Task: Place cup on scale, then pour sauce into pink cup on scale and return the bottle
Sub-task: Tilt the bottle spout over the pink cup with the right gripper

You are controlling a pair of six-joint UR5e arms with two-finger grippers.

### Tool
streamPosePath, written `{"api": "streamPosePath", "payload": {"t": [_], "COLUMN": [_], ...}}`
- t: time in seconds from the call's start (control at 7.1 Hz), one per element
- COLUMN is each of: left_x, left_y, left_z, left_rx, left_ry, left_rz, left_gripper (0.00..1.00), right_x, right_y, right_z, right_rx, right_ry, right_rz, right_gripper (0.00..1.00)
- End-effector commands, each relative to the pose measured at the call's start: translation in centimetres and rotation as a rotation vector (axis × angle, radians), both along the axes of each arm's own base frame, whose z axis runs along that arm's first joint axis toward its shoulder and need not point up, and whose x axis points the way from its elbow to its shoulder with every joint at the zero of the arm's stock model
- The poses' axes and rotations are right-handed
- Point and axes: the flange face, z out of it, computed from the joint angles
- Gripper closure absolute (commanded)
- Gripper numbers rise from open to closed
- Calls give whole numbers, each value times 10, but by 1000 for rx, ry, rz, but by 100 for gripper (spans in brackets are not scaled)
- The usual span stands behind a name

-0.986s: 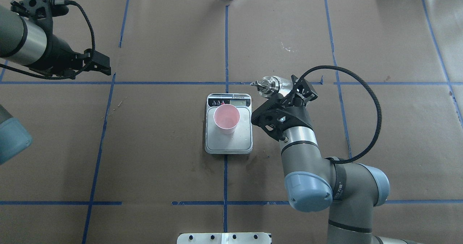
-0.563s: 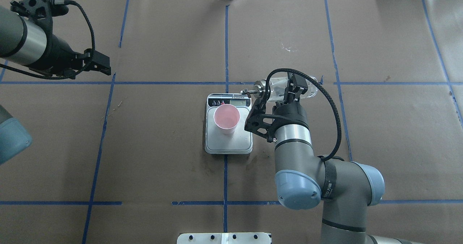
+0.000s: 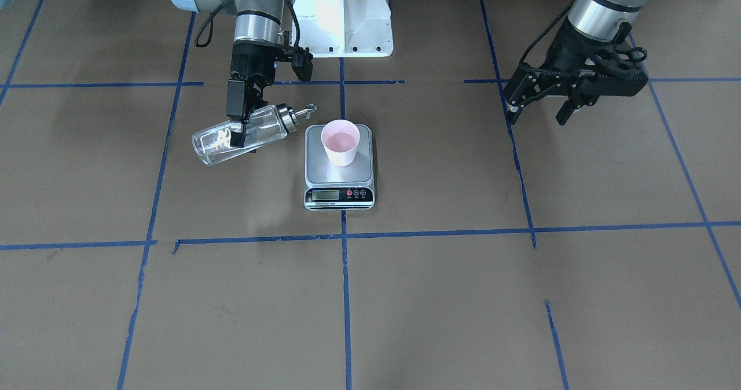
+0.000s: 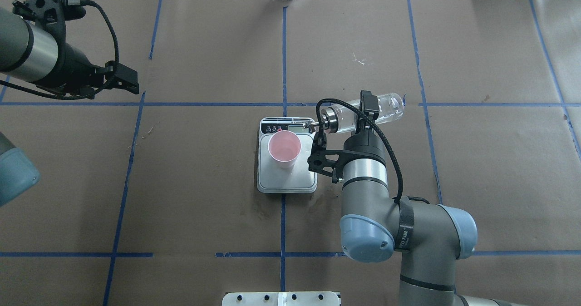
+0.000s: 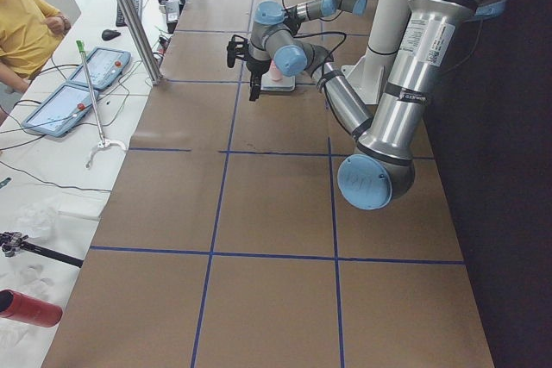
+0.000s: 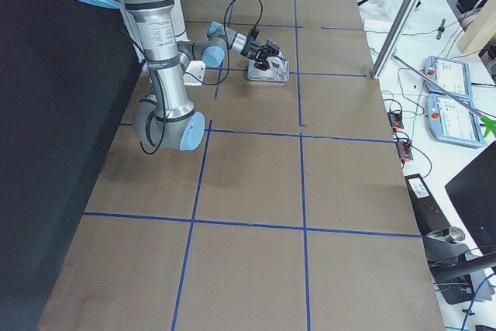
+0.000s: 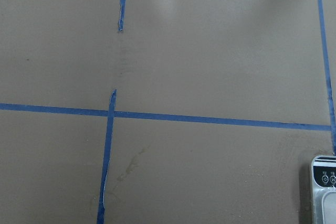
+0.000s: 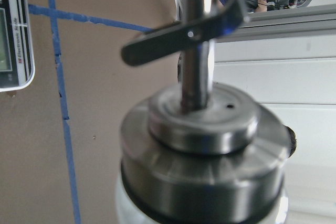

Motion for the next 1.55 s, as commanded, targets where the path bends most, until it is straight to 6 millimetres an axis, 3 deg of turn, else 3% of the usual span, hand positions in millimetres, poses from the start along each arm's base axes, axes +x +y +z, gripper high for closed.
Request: {"api": "streamPosePath", "payload": {"t": [0.0, 0.42, 0.84, 1.41], "left_x": [0, -1, 0, -1], "left_y": [0, 1, 1, 1], "left_z": [-1, -2, -3, -3], "left_rx": [-1, 1, 2, 2], "left_ry": [1, 2, 4, 6], "left_rz": [-1, -1, 0, -1], "left_gripper": [0, 0, 0, 0], "right_x": [-10, -26, -27, -30], "right_y": [-3, -6, -8, -10], "right_z": [-7, -1, -3, -20], "right_rx": [18, 23, 50, 67], "right_ry": [55, 96, 225, 360], "right_rz": [-9, -2, -29, -33], "right_gripper": [100, 100, 100, 100]}}
